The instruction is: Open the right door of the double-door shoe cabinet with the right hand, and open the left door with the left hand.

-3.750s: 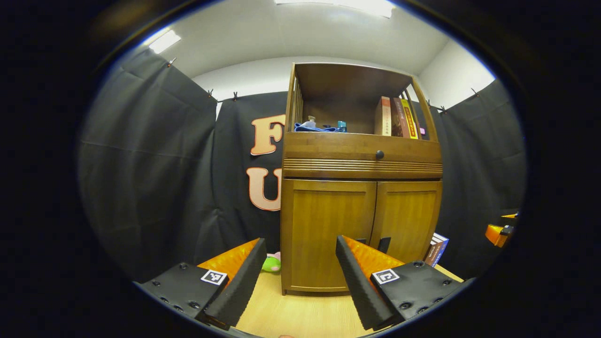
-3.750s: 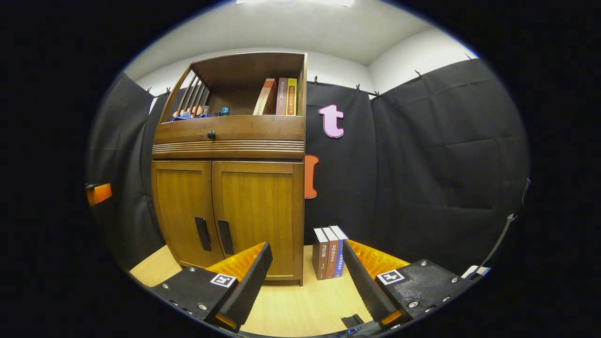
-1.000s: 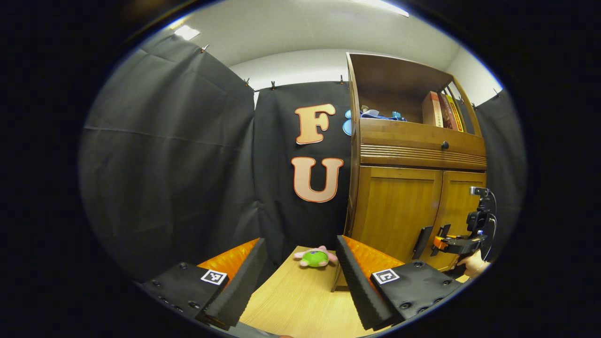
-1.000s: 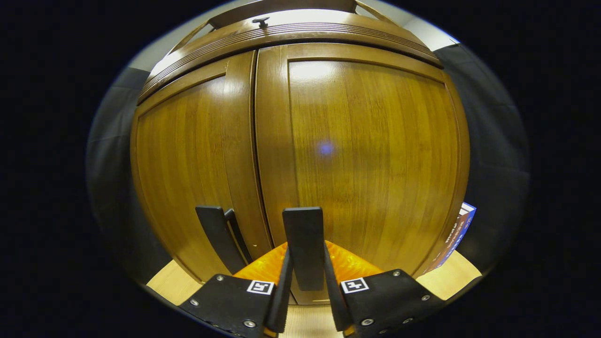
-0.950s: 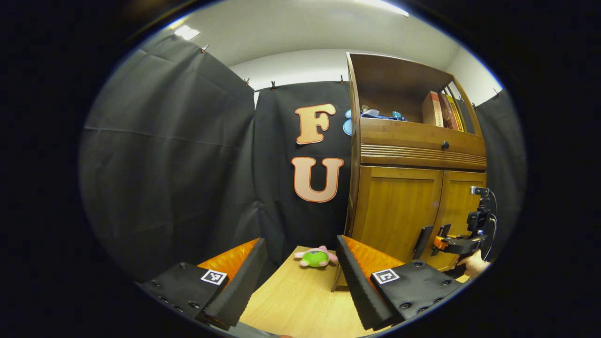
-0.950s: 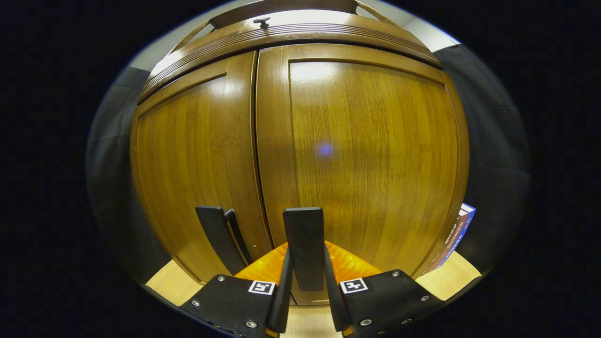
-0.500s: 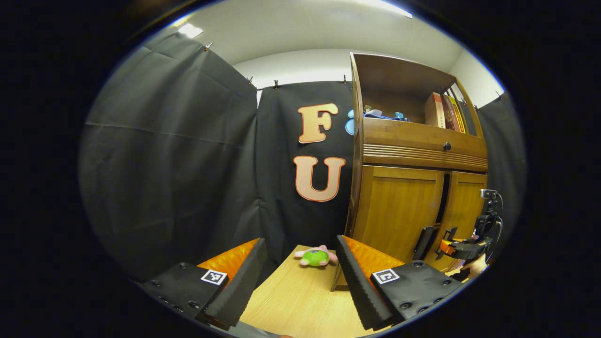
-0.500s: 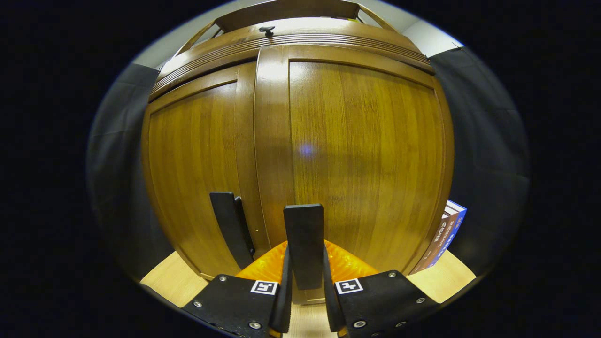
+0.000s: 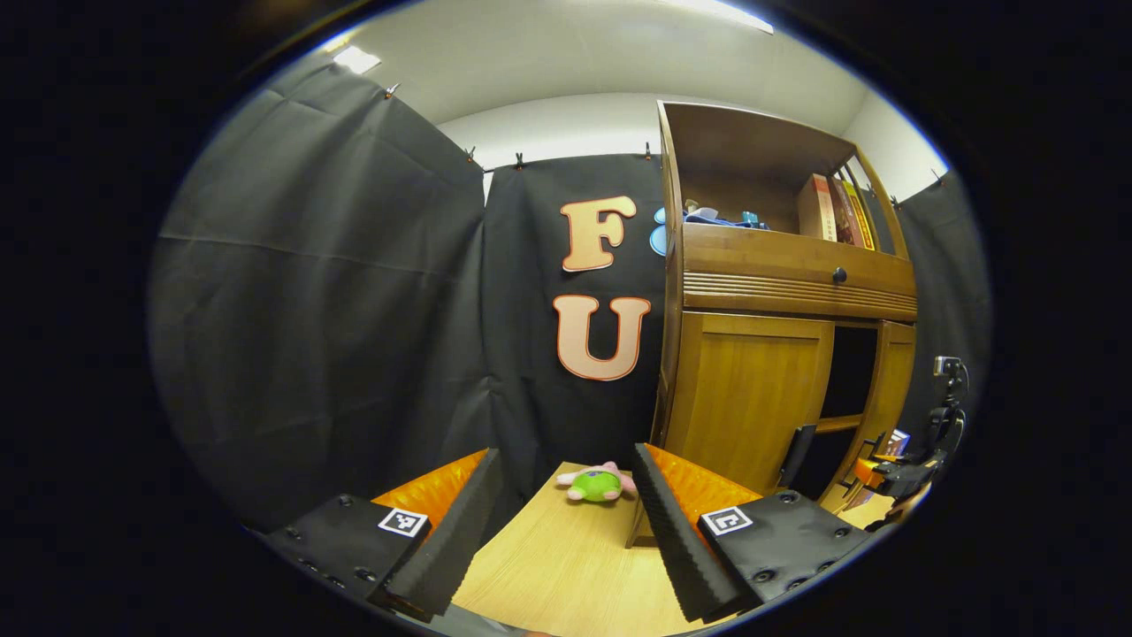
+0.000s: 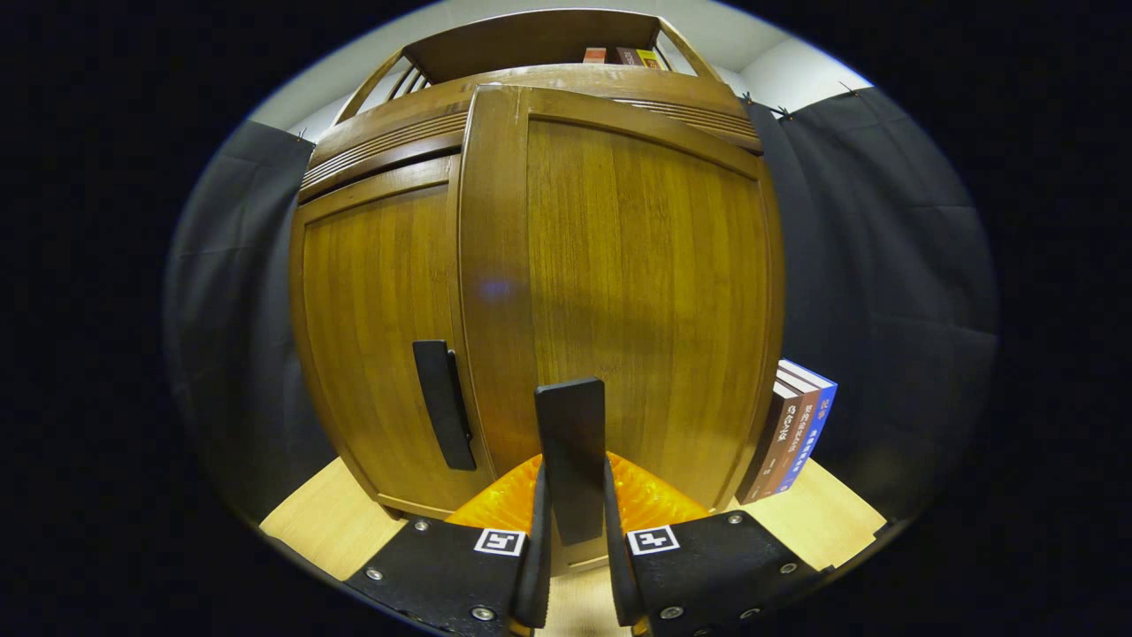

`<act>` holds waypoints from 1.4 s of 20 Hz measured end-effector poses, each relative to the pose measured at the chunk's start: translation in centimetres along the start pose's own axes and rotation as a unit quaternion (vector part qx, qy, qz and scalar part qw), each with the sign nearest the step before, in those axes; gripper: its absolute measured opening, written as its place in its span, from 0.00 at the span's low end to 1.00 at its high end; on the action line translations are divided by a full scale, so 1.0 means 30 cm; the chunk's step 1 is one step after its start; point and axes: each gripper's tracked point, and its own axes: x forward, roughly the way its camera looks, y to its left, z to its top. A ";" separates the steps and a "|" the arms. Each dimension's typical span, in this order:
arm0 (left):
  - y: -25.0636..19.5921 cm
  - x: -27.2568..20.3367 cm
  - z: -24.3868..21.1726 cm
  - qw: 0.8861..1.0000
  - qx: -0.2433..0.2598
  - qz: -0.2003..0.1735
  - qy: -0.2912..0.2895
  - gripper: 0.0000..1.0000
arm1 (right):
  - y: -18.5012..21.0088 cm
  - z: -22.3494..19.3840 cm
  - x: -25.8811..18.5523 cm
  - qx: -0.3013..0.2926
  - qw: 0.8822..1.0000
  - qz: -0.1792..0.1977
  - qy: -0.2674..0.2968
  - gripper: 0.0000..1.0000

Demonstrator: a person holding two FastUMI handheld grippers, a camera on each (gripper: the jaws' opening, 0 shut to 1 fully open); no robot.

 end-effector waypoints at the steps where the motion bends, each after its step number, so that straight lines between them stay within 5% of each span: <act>1: -0.002 -0.005 0.006 1.000 0.001 -0.001 -0.002 0.96 | -0.011 -0.002 -0.019 -0.001 1.000 -0.002 0.000 0.28; 14: -0.135 -0.030 0.007 0.999 -0.002 -0.038 -0.004 0.95 | -0.215 -0.020 -0.236 0.017 0.999 -0.047 0.004 0.22; 16: -0.163 -0.037 0.013 0.999 -0.004 -0.046 -0.007 0.95 | -0.263 -0.019 -0.267 0.019 0.998 -0.063 0.004 0.18; 17: -0.179 -0.044 0.012 0.999 -0.005 -0.052 -0.007 0.95 | -0.282 -0.015 -0.284 0.017 0.998 -0.067 0.003 0.04; 18: -0.200 -0.046 0.012 0.998 -0.006 -0.057 -0.005 0.95 | -0.291 -0.014 -0.296 0.016 0.998 -0.067 0.002 0.13; 28: -0.358 -0.096 0.027 0.996 0.003 -0.085 -0.009 0.95 | -0.423 -0.016 -0.354 0.016 0.998 -0.065 0.004 0.08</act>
